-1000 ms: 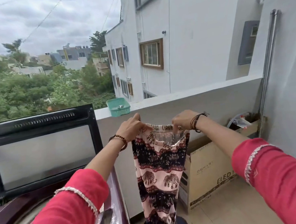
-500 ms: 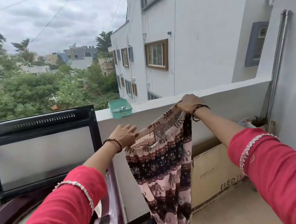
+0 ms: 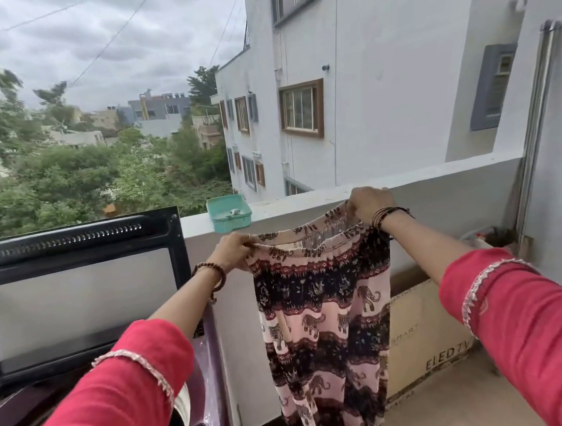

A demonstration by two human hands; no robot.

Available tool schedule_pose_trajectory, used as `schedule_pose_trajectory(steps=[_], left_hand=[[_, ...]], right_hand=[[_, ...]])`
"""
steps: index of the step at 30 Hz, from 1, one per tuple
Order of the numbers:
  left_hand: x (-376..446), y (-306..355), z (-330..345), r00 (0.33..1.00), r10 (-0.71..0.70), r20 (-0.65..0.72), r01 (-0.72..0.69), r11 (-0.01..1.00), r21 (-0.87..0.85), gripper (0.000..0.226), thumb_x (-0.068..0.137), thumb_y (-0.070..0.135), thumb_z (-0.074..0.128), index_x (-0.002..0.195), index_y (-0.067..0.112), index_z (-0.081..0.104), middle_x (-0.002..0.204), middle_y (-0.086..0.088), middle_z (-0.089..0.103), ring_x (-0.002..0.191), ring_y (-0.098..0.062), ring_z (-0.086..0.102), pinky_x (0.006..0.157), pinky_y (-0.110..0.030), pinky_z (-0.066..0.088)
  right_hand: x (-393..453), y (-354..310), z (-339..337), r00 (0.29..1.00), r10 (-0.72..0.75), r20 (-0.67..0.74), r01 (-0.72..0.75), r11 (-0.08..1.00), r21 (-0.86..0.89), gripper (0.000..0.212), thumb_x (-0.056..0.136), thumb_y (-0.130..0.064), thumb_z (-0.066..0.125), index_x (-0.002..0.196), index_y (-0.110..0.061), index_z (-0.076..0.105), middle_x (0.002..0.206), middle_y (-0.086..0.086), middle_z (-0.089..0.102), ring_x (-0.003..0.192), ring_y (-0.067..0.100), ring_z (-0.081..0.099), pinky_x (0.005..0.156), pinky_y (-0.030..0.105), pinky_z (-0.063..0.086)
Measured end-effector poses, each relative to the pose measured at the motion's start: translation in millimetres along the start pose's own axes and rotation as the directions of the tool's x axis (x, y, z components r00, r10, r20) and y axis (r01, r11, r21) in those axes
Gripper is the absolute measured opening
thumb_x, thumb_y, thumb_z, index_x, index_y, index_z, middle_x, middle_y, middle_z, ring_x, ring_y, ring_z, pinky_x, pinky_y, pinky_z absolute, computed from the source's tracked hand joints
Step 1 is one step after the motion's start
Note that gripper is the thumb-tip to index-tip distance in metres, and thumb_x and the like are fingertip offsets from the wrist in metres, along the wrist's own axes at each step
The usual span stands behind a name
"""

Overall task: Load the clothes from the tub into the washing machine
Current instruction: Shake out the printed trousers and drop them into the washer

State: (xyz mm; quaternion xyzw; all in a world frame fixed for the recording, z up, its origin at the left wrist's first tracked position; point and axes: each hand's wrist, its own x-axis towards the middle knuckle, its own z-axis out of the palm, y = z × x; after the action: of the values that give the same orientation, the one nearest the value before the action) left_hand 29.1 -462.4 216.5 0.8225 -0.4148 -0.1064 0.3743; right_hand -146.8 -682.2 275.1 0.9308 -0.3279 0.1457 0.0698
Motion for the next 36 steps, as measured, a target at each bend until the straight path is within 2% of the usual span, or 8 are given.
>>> schedule_pose_trajectory(steps=[5, 13, 16, 20, 23, 26, 31, 36], left_hand=[[4, 12, -12, 0.988, 0.119, 0.102, -0.143, 0.949, 0.282, 0.041, 0.087, -0.009, 0.034, 0.086, 0.015, 0.066, 0.1, -0.001, 0.063, 0.047, -0.009, 0.059, 0.051, -0.02, 0.051], [13, 13, -29, 0.939, 0.153, 0.307, -0.343, 0.447, 0.826, 0.03, 0.093, 0.033, 0.042, 0.113, 0.027, 0.064, 0.114, 0.001, 0.064, 0.092, -0.018, 0.061, 0.055, -0.021, 0.035], [18, 6, -32, 0.954, 0.118, 0.274, -0.297, 0.458, 0.838, 0.043, 0.089, 0.054, 0.046, 0.108, 0.018, 0.06, 0.101, 0.0, 0.063, 0.073, -0.013, 0.054, 0.047, -0.017, 0.028], [18, 6, -24, 0.987, 0.133, 0.091, -0.156, 0.646, 0.748, 0.026, 0.089, 0.035, 0.058, 0.097, 0.011, 0.064, 0.087, -0.004, 0.067, 0.065, -0.017, 0.062, 0.055, -0.023, 0.05], [26, 8, -16, 0.995, 0.007, -0.102, 0.023, 0.958, 0.287, 0.011, 0.088, 0.002, 0.052, 0.092, 0.003, 0.062, 0.073, -0.011, 0.065, 0.045, -0.015, 0.064, 0.042, -0.023, 0.052], [36, 15, -16, 0.963, -0.086, -0.257, 0.074, 0.996, -0.059, 0.019, 0.085, -0.011, 0.044, 0.09, 0.006, 0.051, 0.074, -0.011, 0.06, 0.032, -0.007, 0.057, 0.034, -0.021, 0.049], [46, 19, -21, 0.92, -0.114, -0.374, 0.075, 0.99, -0.117, 0.029, 0.086, -0.011, 0.043, 0.111, 0.004, 0.044, 0.096, -0.02, 0.062, 0.075, -0.032, 0.069, 0.066, -0.046, 0.059], [47, 19, -30, 0.89, -0.117, -0.441, 0.129, 0.992, -0.004, 0.021, 0.082, -0.008, 0.042, 0.09, -0.005, 0.061, 0.09, -0.02, 0.067, 0.082, -0.035, 0.067, 0.074, -0.045, 0.058]], right_hand=[[5, 0, -1, 0.994, 0.112, 0.018, -0.113, 0.988, 0.109, 0.03, 0.089, -0.011, 0.045, 0.113, -0.006, 0.062, 0.118, 0.013, 0.061, 0.108, 0.03, 0.057, 0.084, 0.035, 0.047], [8, 9, 7, 0.949, 0.313, -0.028, -0.312, 0.949, 0.035, 0.028, 0.092, -0.009, 0.043, 0.114, -0.008, 0.061, 0.121, 0.012, 0.06, 0.119, 0.029, 0.05, 0.093, 0.038, 0.045], [7, 14, 11, 0.961, 0.272, -0.04, -0.271, 0.962, 0.037, 0.025, 0.093, -0.009, 0.044, 0.111, -0.007, 0.061, 0.118, 0.013, 0.061, 0.118, 0.029, 0.05, 0.087, 0.036, 0.046], [8, 13, 10, 0.97, 0.235, -0.062, -0.23, 0.97, 0.079, 0.023, 0.092, -0.009, 0.046, 0.107, -0.003, 0.062, 0.113, 0.015, 0.062, 0.106, 0.032, 0.058, 0.081, 0.034, 0.046], [10, 10, 6, 0.95, 0.305, -0.067, -0.277, 0.922, 0.272, 0.023, 0.093, -0.011, 0.045, 0.102, 0.002, 0.062, 0.107, 0.02, 0.063, 0.102, 0.036, 0.06, 0.081, 0.036, 0.048], [16, 5, 2, 0.94, 0.341, 0.034, -0.308, 0.796, 0.521, 0.025, 0.091, -0.008, 0.045, 0.067, -0.002, 0.051, 0.074, 0.014, 0.056, 0.087, 0.033, 0.056, 0.067, 0.033, 0.045], [19, -6, -4, 0.941, 0.274, 0.2, -0.337, 0.676, 0.655, 0.029, 0.088, -0.008, 0.045, 0.059, -0.011, 0.039, 0.062, 0.006, 0.043, 0.062, 0.021, 0.047, 0.05, 0.024, 0.036], [19, -8, -4, 0.97, 0.24, 0.031, -0.228, 0.861, 0.454, 0.008, 0.088, -0.008, 0.054, 0.091, -0.001, 0.052, 0.104, 0.02, 0.06, 0.105, 0.035, 0.057, 0.082, 0.035, 0.047]])
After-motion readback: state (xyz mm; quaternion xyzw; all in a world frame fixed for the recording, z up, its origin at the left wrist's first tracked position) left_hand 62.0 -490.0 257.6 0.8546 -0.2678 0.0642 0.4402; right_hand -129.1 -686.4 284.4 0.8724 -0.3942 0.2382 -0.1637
